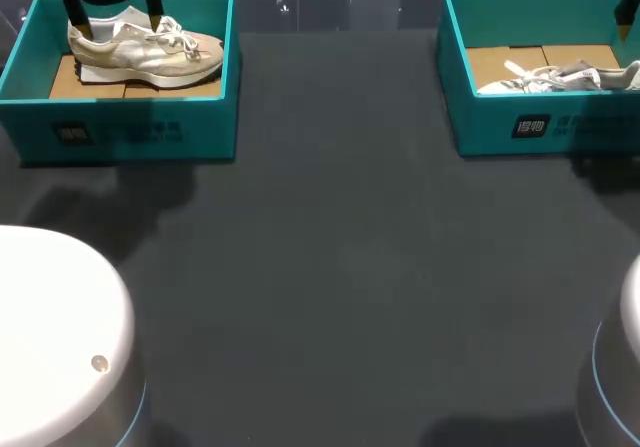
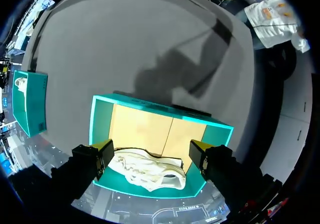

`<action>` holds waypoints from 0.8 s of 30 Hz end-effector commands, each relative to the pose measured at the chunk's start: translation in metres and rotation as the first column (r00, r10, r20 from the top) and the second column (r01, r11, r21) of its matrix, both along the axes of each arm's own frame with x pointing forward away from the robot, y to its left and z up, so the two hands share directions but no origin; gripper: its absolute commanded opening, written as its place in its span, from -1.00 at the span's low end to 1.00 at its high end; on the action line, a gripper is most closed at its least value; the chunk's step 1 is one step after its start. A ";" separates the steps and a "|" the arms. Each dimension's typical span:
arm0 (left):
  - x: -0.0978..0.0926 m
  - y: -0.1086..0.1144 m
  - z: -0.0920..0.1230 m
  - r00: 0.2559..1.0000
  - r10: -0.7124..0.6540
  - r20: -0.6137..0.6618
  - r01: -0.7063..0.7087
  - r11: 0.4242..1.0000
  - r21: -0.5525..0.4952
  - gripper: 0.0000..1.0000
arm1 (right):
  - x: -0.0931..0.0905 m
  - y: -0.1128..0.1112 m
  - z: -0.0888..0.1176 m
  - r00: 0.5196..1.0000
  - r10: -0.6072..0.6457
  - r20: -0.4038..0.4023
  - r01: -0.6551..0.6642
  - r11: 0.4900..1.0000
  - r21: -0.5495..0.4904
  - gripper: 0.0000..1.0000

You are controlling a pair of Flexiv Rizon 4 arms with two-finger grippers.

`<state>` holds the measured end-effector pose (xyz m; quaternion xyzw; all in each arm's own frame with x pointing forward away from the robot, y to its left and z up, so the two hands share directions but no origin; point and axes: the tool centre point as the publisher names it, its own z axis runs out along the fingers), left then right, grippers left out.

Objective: Take the shoe out of the shoebox, open the shoe tongue, remove and reinsert the insole, then place the shoe into the shoebox

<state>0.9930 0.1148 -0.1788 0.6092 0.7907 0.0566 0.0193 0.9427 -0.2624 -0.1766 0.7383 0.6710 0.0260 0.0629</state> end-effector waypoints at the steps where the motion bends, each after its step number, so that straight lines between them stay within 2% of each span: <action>1: 0.007 0.012 -0.005 0.998 -0.025 0.055 0.025 1.000 -0.005 1.00 | -0.001 0.000 0.000 1.000 -0.001 0.001 0.001 1.000 -0.002 1.00; 9: 0.061 0.046 -0.009 0.992 -0.121 0.022 0.121 0.993 0.002 1.00 | -0.001 0.000 0.000 1.000 -0.001 0.001 0.001 1.000 -0.002 1.00; 15: 0.101 0.075 -0.013 0.995 -0.096 0.002 0.096 0.995 0.013 1.00 | -0.001 0.000 0.000 1.000 -0.001 0.001 0.001 1.000 -0.002 1.00; 18: 0.119 0.089 -0.017 0.981 -0.196 -0.002 0.196 0.980 0.038 1.00 | -0.001 0.000 0.000 1.000 -0.001 0.001 0.001 1.000 -0.002 1.00; 21: 0.146 0.103 -0.029 0.963 -0.268 0.029 0.265 0.961 0.084 1.00 | -0.001 0.000 0.000 1.000 -0.001 0.001 0.001 1.000 -0.002 1.00; 24: 0.146 0.103 -0.029 0.963 -0.268 0.029 0.265 0.961 0.084 1.00 | -0.001 0.000 0.000 1.000 -0.001 0.001 0.001 1.000 -0.002 1.00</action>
